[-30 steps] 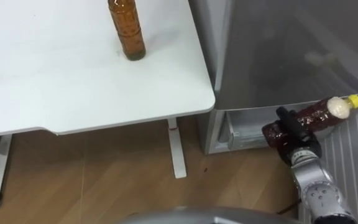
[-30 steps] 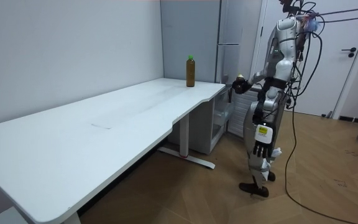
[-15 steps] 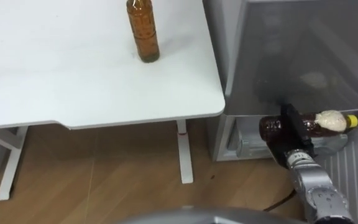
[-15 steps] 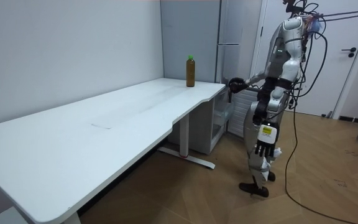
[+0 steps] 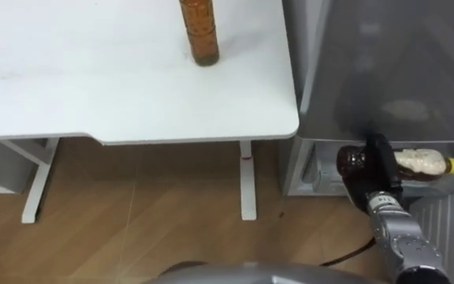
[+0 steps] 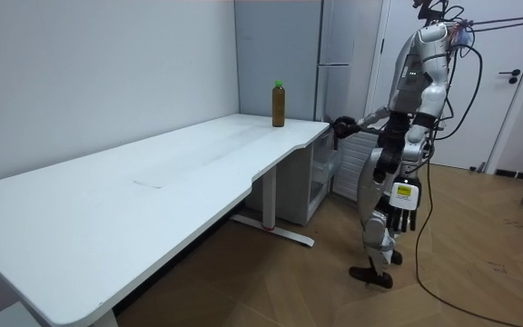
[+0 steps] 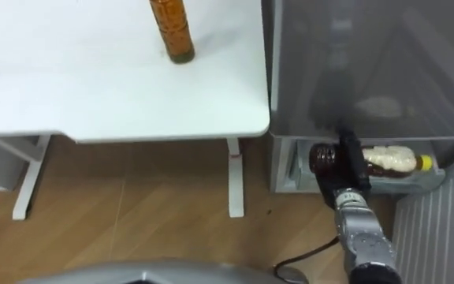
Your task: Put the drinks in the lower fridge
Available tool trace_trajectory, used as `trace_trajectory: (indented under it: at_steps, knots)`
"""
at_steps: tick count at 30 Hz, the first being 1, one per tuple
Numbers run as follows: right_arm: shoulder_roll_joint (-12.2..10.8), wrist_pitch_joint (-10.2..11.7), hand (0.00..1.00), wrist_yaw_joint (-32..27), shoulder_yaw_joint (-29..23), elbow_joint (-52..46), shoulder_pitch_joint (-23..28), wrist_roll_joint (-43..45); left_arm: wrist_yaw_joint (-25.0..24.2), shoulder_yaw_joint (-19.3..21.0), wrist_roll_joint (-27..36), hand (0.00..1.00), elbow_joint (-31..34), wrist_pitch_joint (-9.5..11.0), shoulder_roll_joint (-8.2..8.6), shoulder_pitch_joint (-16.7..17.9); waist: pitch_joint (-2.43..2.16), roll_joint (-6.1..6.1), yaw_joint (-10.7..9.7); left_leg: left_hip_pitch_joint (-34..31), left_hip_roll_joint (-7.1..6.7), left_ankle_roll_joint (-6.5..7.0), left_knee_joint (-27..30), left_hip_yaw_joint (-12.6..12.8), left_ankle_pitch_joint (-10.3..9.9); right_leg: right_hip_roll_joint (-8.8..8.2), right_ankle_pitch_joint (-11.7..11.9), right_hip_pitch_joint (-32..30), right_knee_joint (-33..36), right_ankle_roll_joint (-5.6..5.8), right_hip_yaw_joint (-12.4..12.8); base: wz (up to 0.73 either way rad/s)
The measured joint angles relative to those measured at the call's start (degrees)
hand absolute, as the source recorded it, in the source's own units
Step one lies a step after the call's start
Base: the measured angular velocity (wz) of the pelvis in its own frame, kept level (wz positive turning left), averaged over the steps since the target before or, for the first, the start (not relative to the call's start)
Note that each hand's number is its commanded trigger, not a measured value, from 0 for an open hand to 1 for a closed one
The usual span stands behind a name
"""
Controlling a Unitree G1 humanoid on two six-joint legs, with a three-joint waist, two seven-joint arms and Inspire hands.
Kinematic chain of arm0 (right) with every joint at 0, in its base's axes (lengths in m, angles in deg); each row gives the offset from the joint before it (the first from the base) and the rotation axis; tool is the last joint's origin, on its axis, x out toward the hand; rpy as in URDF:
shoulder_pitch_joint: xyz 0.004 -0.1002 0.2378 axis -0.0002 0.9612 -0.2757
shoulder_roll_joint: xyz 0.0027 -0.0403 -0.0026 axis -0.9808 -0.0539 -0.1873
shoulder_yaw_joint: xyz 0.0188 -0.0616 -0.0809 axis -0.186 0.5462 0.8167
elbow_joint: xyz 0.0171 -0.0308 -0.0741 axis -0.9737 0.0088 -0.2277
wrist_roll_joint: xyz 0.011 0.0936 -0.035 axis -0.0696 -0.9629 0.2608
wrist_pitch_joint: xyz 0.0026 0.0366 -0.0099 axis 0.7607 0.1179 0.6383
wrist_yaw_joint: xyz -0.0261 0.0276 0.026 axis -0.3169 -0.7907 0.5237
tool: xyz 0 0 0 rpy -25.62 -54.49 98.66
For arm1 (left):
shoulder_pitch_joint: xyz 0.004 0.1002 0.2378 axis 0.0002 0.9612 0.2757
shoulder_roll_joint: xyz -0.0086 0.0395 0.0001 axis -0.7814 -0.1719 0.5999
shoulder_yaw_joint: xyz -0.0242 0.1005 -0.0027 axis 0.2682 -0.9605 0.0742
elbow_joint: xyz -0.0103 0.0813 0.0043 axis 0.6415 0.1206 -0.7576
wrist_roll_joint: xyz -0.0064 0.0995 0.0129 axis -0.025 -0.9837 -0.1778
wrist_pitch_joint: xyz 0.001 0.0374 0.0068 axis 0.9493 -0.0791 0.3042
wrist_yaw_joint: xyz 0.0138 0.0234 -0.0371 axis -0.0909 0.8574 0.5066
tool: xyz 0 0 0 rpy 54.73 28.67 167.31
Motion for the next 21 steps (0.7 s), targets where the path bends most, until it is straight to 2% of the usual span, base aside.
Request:
trace_trajectory:
  at_steps: [2, 3, 5, 7, 8, 12, 14, 16, 18, 21]
  knots:
    - [0.0, 0.2, 1.0, 1.0, -0.8, 3.7, -4.7, 0.5, 0.0, -0.5, 0.0, 0.0, -1.3, 0.5, -0.09, -3.7, 0.76, -0.22, -0.2, -4.9, 0.04, 0.07, 4.0, 0.2, -0.4, -0.87, -1.5, -5.4, 5.1, -0.49, 0.0, 0.09]
    - [0.0, 0.6, 1.0, 0.9, -1.4, 6.3, -7.7, 0.5, 0.4, -0.7, 0.1, 0.0, -1.6, 1.3, -0.19, -5.5, 0.91, -0.47, 0.0, -8.2, 0.12, 0.04, 6.4, 0.2, -0.6, -1.24, -2.4, -9.2, 8.2, -0.89, 0.1, 0.12]
    - [0.4, 0.9, 1.0, 0.5, -2.5, 11.8, -12.2, 0.5, 1.0, -0.7, 0.1, 0.0, -2.9, 2.6, -0.17, -7.9, 1.02, -0.63, 0.9, -12.7, 0.44, -0.2, 10.5, 0.2, -1.7, -1.59, -4.0, -13.8, 12.8, -0.96, 1.0, 0.01]
    - [0.5, 1.7, 1.0, 0.3, -3.0, 16.1, -15.3, 0.5, 1.7, -0.9, 0.5, 0.0, -4.1, 2.8, -0.29, -9.2, 0.97, -0.66, 1.9, -16.9, 0.59, -0.72, 15.2, 0.1, -3.2, -2.26, -5.6, -18.0, 17.9, -1.44, 1.3, 0.02]
    - [0.7, 1.8, 1.0, 0.4, -3.4, 18.2, -16.4, 0.2, 2.1, -1.5, 0.6, 0.0, -5.1, 2.8, -0.52, -10.1, 1.0, -1.09, 2.0, -19.4, 0.3, -0.78, 17.8, 0.0, -3.9, -2.97, -6.8, -20.5, 21.3, -1.69, 1.4, 0.14]
    - [0.9, 1.7, 1.0, 0.4, -4.7, 21.5, -16.8, -0.3, 2.4, -2.3, 0.5, 0.0, -5.4, 2.5, -0.7, -10.4, 0.97, -1.42, 2.7, -25.2, -0.03, -0.86, 24.8, 0.3, -5.6, -4.83, -9.9, -26.4, 29.6, -2.51, 1.9, 0.13]
    - [1.0, 1.7, 1.0, 0.5, -4.7, 23.1, -17.5, -0.2, 2.4, -2.3, 0.5, 0.0, -5.6, 1.9, -0.97, -10.5, 1.0, -1.99, 3.2, -28.9, 0.22, -1.16, 28.8, 1.1, -6.5, -5.71, -11.3, -30.3, 34.3, -3.4, 2.4, -0.02]
    - [1.3, 1.6, 1.0, 1.2, -4.7, 24.4, -18.0, 0.4, 2.4, -2.5, 0.6, 0.0, -5.5, 1.9, -1.28, -11.1, 1.01, -2.18, 3.1, -31.7, 0.48, -1.38, 32.0, 1.0, -7.3, -5.95, -12.3, -32.9, 37.5, -3.99, 2.5, 0.03]
    - [1.8, 1.1, 1.0, 1.4, -4.6, 24.7, -18.0, 1.3, 2.4, -3.2, 1.1, 0.0, -5.5, 2.1, -1.79, -11.9, 0.98, -2.37, 3.6, -35.2, 1.59, -1.83, 35.8, 1.1, -8.3, -5.7, -13.6, -35.9, 40.8, -5.1, 2.3, 0.03]
    - [2.4, 0.9, 1.0, 2.7, -4.6, 24.7, -18.3, 1.4, 2.4, -3.6, 1.6, 0.0, -5.4, 2.4, -2.09, -13.0, 0.98, -2.44, 3.8, -38.2, 2.74, -2.19, 38.7, 1.2, -8.9, -5.38, -14.2, -38.4, 43.1, -5.94, 1.8, 0.0]
